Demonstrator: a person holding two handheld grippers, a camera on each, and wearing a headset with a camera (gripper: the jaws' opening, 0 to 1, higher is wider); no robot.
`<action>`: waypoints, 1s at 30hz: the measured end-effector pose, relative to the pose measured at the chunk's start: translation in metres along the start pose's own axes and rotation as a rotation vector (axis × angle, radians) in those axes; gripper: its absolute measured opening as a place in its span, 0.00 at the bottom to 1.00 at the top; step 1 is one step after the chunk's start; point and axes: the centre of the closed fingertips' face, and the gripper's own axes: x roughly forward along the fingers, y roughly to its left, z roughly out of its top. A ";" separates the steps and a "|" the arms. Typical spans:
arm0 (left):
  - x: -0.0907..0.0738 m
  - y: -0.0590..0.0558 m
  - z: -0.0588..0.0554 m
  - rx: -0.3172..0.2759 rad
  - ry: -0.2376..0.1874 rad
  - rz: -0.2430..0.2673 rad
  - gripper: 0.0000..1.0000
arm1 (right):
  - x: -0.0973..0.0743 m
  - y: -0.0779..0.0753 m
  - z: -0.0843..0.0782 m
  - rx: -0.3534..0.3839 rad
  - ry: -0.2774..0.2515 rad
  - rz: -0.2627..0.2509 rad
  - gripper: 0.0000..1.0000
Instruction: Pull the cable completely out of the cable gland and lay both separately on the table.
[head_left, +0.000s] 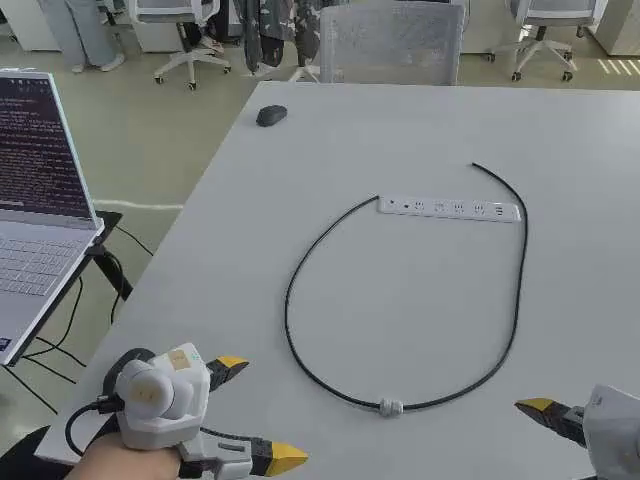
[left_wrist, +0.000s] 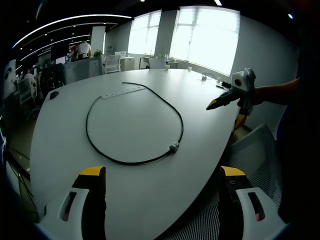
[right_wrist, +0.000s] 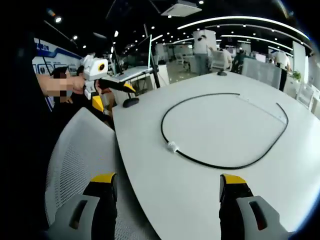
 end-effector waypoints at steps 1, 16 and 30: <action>0.000 0.000 -0.001 0.000 0.002 0.000 0.91 | 0.000 0.000 0.000 0.001 0.000 -0.001 0.84; 0.004 0.000 -0.001 0.005 0.007 -0.007 0.90 | 0.001 -0.003 -0.006 0.001 0.020 -0.010 0.85; 0.005 0.002 -0.004 -0.007 0.001 -0.001 0.91 | 0.004 -0.011 0.001 0.004 0.001 -0.018 0.85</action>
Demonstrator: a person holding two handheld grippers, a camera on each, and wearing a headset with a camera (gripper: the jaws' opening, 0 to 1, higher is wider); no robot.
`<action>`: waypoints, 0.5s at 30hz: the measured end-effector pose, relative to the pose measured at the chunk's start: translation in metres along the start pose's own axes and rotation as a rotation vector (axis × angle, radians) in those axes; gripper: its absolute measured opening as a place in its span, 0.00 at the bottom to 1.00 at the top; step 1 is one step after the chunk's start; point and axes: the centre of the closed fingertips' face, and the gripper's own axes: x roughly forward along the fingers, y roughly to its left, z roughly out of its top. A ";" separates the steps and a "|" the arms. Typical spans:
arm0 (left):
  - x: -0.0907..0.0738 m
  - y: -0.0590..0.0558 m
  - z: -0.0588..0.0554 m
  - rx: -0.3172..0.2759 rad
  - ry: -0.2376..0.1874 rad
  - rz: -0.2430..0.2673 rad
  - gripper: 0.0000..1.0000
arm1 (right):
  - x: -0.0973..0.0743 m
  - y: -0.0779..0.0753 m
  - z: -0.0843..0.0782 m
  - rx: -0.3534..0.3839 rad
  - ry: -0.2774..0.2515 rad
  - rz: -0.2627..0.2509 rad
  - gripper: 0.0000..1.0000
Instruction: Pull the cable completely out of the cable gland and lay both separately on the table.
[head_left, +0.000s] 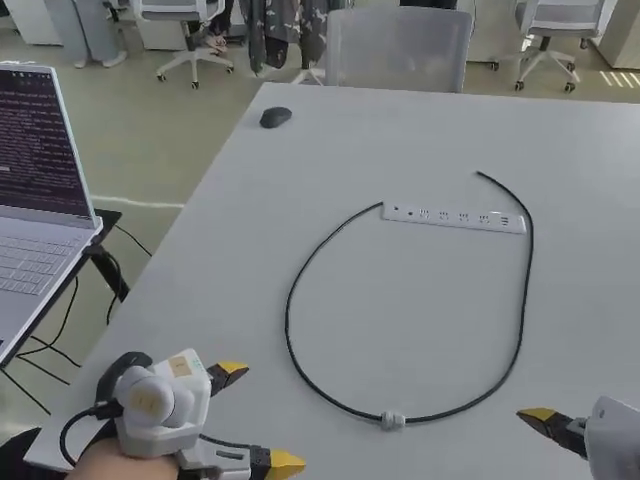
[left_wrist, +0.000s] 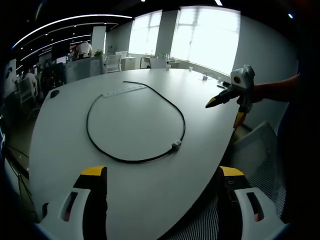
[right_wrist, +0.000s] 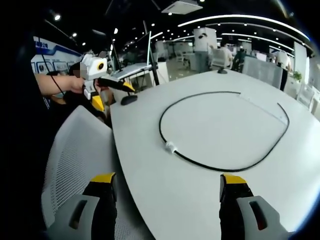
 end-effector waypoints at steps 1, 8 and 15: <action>0.000 0.000 0.000 0.000 0.000 -0.001 0.91 | 0.001 0.000 0.001 -0.004 0.002 0.001 0.85; 0.002 0.002 -0.006 -0.002 0.004 0.000 0.91 | 0.015 -0.004 0.008 -0.037 0.013 0.015 0.82; 0.005 0.004 -0.011 0.000 0.020 -0.003 0.91 | 0.028 -0.012 0.019 -0.052 0.019 0.033 0.78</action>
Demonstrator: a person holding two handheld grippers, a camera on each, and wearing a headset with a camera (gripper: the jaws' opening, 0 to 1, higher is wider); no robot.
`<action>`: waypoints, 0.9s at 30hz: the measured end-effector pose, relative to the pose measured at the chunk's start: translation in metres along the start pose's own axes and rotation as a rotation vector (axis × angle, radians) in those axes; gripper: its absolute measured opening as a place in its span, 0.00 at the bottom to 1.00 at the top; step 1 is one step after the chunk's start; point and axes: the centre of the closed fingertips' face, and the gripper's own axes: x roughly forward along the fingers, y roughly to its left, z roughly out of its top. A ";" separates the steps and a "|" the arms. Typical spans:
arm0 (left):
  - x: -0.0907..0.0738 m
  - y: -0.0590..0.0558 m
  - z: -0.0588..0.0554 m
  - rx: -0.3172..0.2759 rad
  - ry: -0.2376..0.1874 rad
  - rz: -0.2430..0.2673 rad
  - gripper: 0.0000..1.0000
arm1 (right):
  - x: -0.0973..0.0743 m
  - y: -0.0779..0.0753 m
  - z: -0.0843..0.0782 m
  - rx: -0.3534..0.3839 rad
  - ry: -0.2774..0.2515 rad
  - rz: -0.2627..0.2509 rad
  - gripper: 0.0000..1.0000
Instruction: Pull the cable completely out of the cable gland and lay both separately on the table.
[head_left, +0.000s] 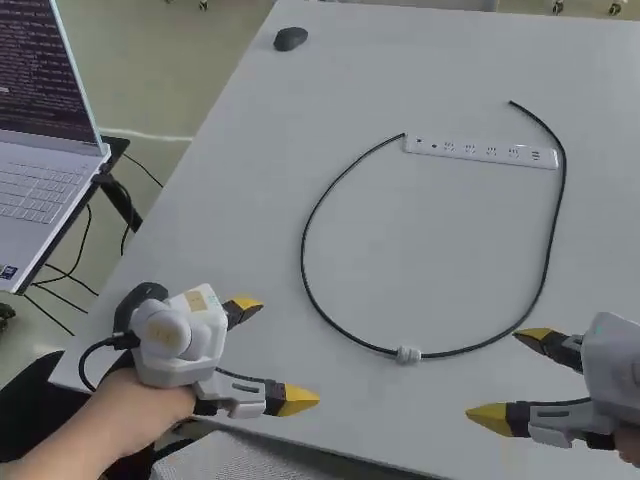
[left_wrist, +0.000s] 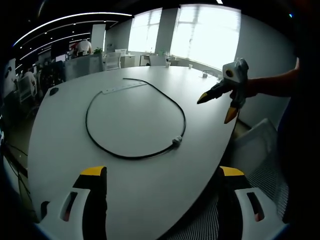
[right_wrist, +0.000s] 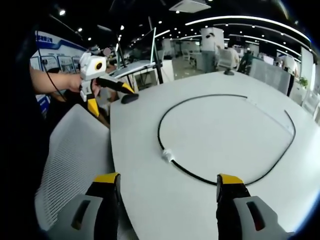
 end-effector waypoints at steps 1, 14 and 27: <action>0.001 0.001 0.001 -0.002 -0.006 0.003 0.91 | 0.003 -0.001 0.003 -0.007 0.001 0.006 0.78; 0.008 -0.002 -0.002 -0.007 0.001 0.000 0.91 | 0.031 -0.010 0.012 -0.089 0.039 0.045 0.69; 0.009 -0.008 -0.006 -0.024 0.008 -0.009 0.91 | 0.058 -0.010 0.018 -0.151 0.114 0.091 0.60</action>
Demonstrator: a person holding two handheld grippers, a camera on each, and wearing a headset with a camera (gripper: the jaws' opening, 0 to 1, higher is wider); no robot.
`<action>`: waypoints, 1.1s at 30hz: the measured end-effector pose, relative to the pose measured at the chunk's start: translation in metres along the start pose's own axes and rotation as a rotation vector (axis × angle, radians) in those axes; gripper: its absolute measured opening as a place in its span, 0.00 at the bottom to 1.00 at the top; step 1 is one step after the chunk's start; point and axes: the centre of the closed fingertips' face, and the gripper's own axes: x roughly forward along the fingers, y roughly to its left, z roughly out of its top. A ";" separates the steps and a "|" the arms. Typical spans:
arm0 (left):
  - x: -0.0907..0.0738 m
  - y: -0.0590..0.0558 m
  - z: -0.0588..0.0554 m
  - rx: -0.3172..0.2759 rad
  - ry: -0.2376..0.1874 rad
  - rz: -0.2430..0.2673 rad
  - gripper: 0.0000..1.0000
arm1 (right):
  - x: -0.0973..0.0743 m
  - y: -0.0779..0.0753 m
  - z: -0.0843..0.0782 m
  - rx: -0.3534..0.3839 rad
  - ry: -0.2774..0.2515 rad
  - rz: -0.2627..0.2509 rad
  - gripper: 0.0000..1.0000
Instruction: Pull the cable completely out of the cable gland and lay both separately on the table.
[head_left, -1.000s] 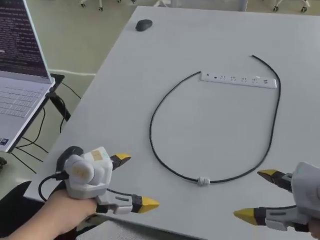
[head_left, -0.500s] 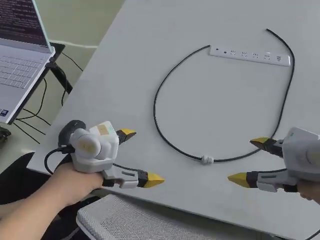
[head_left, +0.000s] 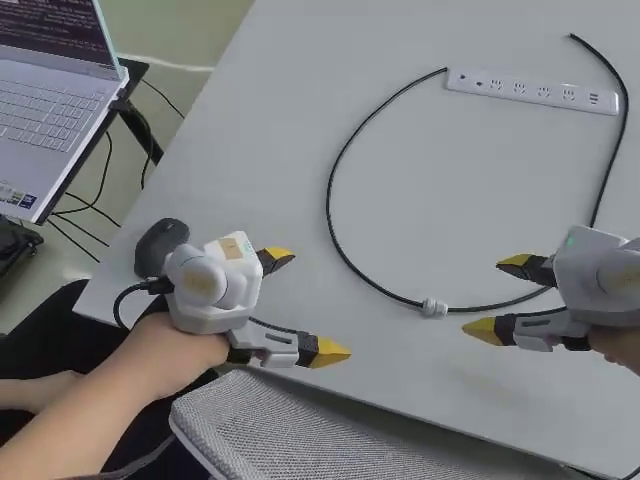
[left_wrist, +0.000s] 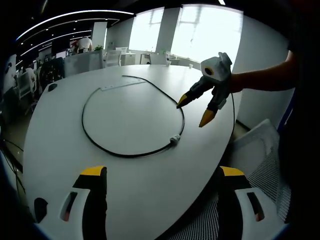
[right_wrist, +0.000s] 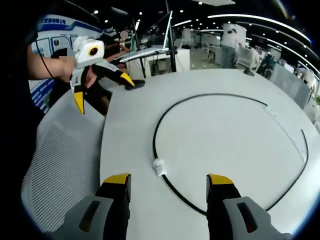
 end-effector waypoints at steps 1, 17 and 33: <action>0.000 -0.001 -0.001 0.000 0.001 -0.002 0.91 | 0.002 0.001 0.000 -0.005 0.006 0.005 0.59; 0.000 -0.003 -0.006 -0.005 0.009 -0.007 0.91 | 0.033 0.007 -0.007 -0.086 0.097 0.098 0.41; -0.004 -0.003 -0.012 -0.013 0.032 0.002 0.88 | 0.053 0.012 -0.019 -0.113 0.160 0.167 0.22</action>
